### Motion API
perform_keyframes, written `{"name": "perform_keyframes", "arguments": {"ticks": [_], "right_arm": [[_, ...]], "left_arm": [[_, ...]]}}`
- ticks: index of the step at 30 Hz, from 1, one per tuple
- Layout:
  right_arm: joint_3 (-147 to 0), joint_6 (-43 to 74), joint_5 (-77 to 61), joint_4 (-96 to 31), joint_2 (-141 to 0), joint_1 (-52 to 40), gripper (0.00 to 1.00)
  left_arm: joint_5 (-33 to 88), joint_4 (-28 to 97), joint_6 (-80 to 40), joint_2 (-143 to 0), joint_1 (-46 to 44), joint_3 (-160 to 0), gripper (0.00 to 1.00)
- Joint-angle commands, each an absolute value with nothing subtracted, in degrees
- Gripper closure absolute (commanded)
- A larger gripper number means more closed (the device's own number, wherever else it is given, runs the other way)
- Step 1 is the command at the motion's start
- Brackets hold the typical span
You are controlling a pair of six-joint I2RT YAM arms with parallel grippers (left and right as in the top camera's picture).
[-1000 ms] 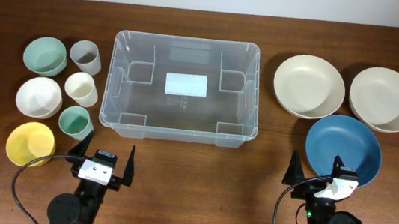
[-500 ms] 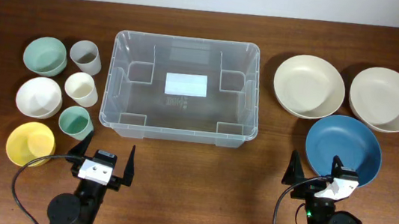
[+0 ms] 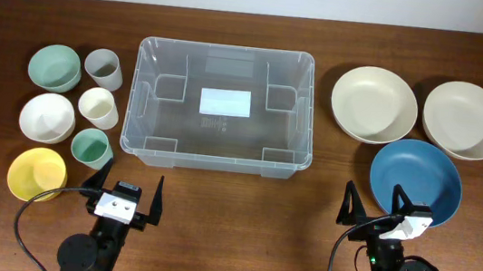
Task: Pack container
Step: 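Move the right gripper to the blue bowl's right rim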
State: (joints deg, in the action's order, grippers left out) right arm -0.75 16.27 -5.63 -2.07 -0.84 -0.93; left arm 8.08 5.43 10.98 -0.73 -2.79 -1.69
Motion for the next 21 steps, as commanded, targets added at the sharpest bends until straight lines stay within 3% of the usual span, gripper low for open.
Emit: {"name": "perform_keyframes", "arguments": {"ticks": [1, 5, 12, 21], "right_arm": [[-4.08, 16.97, -6.98, -1.76, -0.69, -1.50, 0.02], [-12.29, 16.53, -3.36, -5.67, -2.31, -1.50, 0.01], [-32.86, 26.96, 13.10, -33.04, -15.90, -1.50, 0.01], [-52.16, 27.92, 8.56, -53.91, -34.46, -1.50, 0.01]], "left_arm": [[7.64, 5.41, 11.68, -0.30, -2.79, -1.19, 0.00], [7.64, 5.41, 11.68, -0.30, -2.79, -1.19, 0.00], [7.64, 5.41, 11.68, -0.30, -2.79, -1.19, 0.00], [7.64, 5.41, 11.68, -0.30, -2.79, -1.19, 0.00]]}}
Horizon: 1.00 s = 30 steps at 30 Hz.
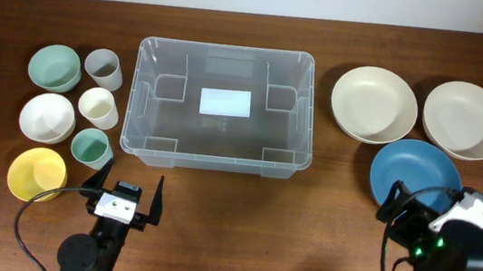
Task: Pack container
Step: 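Move the right gripper to the blue bowl's right rim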
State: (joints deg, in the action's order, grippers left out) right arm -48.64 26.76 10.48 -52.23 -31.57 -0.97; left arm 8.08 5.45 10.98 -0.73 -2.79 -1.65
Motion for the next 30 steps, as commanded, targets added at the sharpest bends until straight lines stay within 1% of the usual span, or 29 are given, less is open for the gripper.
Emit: {"name": "perform_keyframes", "arguments": {"ticks": [1, 2, 4, 5, 7, 9, 10, 13, 15, 22, 25, 30], "right_arm": [[-52.56, 27.92, 5.41, -54.74, -35.57, -1.50, 0.01], [-52.56, 27.51, 3.79, -54.94, -36.47, -1.50, 0.01], [-52.56, 27.03, 5.30, -55.77, -37.93, -1.48, 0.01], [-52.58, 28.51, 7.44, -56.97, -38.74, -1.41, 0.01], [-52.58, 36.73, 13.93, -61.04, -40.01, -0.47, 0.01], [-52.56, 44.88, 19.27, -66.32, -40.93, 2.20, 0.01], [-52.56, 46.81, 20.34, -68.03, -41.17, 4.14, 0.01], [-52.51, 47.05, 18.17, -68.62, -41.19, 10.92, 0.01], [-52.42, 45.15, 15.92, -68.51, -41.21, 15.27, 0.01], [-51.18, 32.88, 5.45, -65.80, -43.20, 28.80, 0.01], [-50.78, 24.49, -4.19, -62.67, -48.14, 35.16, 0.01], [-50.78, 15.62, -13.78, -59.72, -58.48, 41.28, 0.01]], "left_arm": [[7.64, 5.41, 11.68, -0.30, -2.79, -1.19, 0.00], [7.64, 5.41, 11.68, -0.30, -2.79, -1.19, 0.00], [7.64, 5.41, 11.68, -0.30, -2.79, -1.19, 0.00], [7.64, 5.41, 11.68, -0.30, -2.79, -1.19, 0.00], [7.64, 5.41, 11.68, -0.30, -2.79, -1.19, 0.00], [7.64, 5.41, 11.68, -0.30, -2.79, -1.19, 0.00], [7.64, 5.41, 11.68, -0.30, -2.79, -1.19, 0.00], [7.64, 5.41, 11.68, -0.30, -2.79, -1.19, 0.00], [7.64, 5.41, 11.68, -0.30, -2.79, -1.19, 0.00], [7.64, 5.41, 11.68, -0.30, -2.79, -1.19, 0.00], [7.64, 5.41, 11.68, -0.30, -2.79, -1.19, 0.00], [7.64, 5.41, 11.68, -0.30, -2.79, -1.19, 0.00]]}}
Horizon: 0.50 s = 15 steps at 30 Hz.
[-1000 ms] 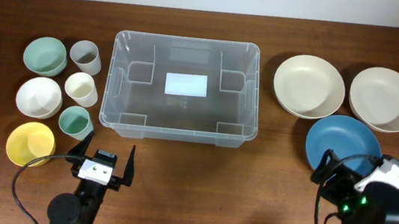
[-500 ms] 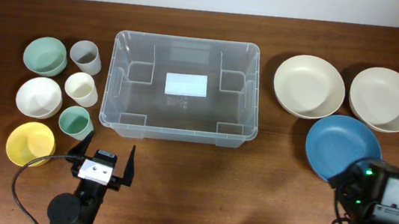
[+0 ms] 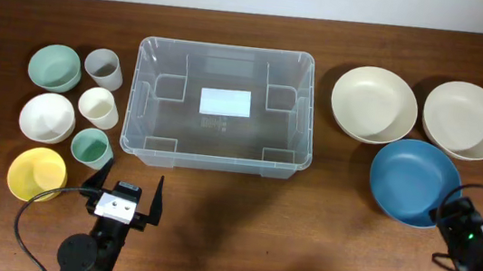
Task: Pack container
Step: 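Move the right gripper to the blue bowl's right rim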
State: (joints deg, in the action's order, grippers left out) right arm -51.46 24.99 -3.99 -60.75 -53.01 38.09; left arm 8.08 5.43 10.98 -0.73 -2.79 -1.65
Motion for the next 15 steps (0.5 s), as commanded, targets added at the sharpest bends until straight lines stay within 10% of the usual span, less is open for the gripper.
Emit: {"name": "perform_keyframes", "arguments": {"ticks": [1, 15], "right_arm": [[-50.78, 13.96, -15.18, -59.16, -60.93, 42.35, 0.01], [-50.78, 1.69, -25.15, -48.51, -82.06, 52.25, 0.06]], "left_arm": [[7.64, 5.41, 11.68, -0.30, -2.79, -1.19, 0.00], [7.64, 5.41, 11.68, -0.30, -2.79, -1.19, 0.00]]}}
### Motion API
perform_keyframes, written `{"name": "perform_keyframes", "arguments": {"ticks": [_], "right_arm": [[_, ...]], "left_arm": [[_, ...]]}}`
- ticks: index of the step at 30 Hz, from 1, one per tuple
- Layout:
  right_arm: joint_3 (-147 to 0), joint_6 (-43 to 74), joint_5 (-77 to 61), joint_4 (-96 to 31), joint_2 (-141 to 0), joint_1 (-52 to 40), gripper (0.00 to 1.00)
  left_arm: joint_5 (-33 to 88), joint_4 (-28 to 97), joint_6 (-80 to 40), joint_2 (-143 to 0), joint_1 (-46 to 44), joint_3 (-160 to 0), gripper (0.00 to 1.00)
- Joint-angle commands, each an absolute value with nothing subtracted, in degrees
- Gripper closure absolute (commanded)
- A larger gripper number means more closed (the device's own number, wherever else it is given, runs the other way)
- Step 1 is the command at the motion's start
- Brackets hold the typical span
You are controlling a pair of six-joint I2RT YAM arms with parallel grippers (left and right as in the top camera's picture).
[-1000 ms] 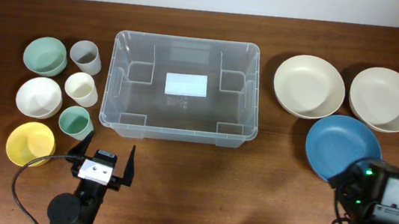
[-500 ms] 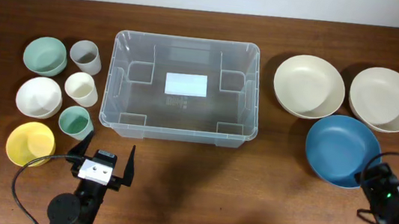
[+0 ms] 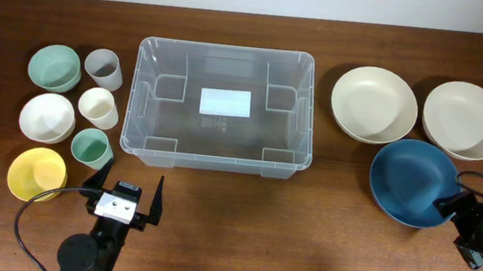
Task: Pack container
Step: 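Move the right gripper to the blue bowl's right rim, then grip the blue bowl rim with the right gripper and lift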
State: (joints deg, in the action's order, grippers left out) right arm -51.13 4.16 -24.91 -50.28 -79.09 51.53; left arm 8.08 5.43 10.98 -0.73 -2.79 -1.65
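A clear plastic container (image 3: 223,106) stands empty in the middle of the table. Left of it are a green bowl (image 3: 54,67), a white bowl (image 3: 47,117), a yellow bowl (image 3: 36,173), a grey cup (image 3: 103,69), a cream cup (image 3: 99,107) and a green cup (image 3: 91,148). On the right lie two cream bowls (image 3: 374,103) (image 3: 465,119) and a blue bowl (image 3: 416,183). My left gripper (image 3: 129,194) stands open at the front left, holding nothing. My right gripper (image 3: 451,205) is at the blue bowl's right rim; its jaws are hidden by its own body.
The right arm's cable (image 3: 482,186) loops just below the right-hand cream bowl. The left arm's cable (image 3: 27,220) curls beside its base near the front edge. Bare wood lies between the container and the two arm bases.
My right gripper has moved up and slightly left, from just below and right of the blue bowl to its right rim. The left arm and all the dishes are where they were.
At first both grippers stood open at the front, the right one just below the blue bowl. Then the right gripper was further right, then at the bowl's lower right, and now it is at the rim. The left arm has not moved.
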Motion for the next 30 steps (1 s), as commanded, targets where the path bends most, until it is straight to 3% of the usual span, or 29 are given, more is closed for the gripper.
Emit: {"name": "perform_keyframes", "arguments": {"ticks": [1, 16, 30], "right_arm": [[-50.78, 1.69, -24.84, -47.75, -83.11, 52.18, 0.07], [-50.78, 1.72, -27.92, -41.65, -94.74, 52.14, 0.07], [-50.76, 1.93, -28.34, -38.50, -97.03, 52.14, 0.07]], "left_arm": [[7.64, 5.41, 11.68, -0.30, -2.79, -1.19, 0.00], [7.64, 5.41, 11.68, -0.30, -2.79, -1.19, 0.00], [7.64, 5.41, 11.68, -0.30, -2.79, -1.19, 0.00]]}}
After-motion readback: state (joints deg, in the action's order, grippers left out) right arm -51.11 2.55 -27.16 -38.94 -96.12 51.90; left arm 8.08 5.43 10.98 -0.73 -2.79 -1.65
